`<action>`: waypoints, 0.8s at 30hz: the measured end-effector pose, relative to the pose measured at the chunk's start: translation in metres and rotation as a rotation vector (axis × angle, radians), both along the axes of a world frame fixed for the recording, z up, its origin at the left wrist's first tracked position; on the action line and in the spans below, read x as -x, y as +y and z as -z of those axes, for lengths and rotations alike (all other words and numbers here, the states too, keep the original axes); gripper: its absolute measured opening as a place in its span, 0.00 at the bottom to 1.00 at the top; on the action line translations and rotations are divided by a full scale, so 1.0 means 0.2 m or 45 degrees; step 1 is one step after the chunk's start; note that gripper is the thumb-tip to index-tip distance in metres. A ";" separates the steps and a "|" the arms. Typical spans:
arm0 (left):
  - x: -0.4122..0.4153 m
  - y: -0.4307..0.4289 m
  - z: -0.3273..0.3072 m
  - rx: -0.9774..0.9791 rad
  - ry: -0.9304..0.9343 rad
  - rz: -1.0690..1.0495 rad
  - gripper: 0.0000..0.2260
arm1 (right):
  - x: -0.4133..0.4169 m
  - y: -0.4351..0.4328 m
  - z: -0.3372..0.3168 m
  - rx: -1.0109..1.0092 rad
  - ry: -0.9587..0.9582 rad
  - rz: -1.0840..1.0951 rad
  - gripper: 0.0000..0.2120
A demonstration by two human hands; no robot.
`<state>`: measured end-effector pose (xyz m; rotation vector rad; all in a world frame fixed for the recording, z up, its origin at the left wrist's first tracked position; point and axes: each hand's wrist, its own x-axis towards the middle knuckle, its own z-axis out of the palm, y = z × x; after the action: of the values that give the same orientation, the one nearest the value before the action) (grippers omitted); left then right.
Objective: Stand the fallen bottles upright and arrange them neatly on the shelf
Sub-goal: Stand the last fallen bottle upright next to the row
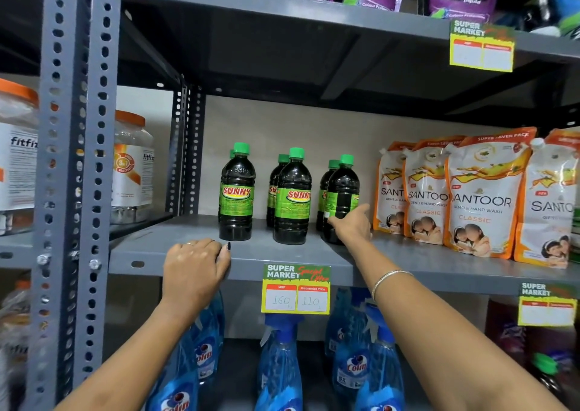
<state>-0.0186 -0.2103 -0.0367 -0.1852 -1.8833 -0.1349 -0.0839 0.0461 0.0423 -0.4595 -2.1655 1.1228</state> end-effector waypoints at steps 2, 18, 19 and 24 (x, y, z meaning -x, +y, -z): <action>0.00 0.00 0.00 0.006 -0.004 -0.003 0.21 | 0.00 -0.01 0.00 -0.098 -0.002 0.033 0.38; 0.00 0.00 0.00 0.012 -0.028 -0.025 0.20 | -0.02 -0.03 -0.01 0.001 -0.011 0.061 0.35; 0.00 0.00 0.00 0.013 -0.025 -0.026 0.20 | -0.02 -0.04 -0.01 -0.022 -0.012 0.073 0.35; 0.01 0.00 0.01 0.032 -0.014 -0.045 0.20 | -0.03 -0.06 -0.01 -0.179 -0.027 0.175 0.44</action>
<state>-0.0208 -0.2111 -0.0380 -0.1687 -1.8989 -0.0884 -0.0789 0.0337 0.0435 -0.5500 -2.1775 0.8885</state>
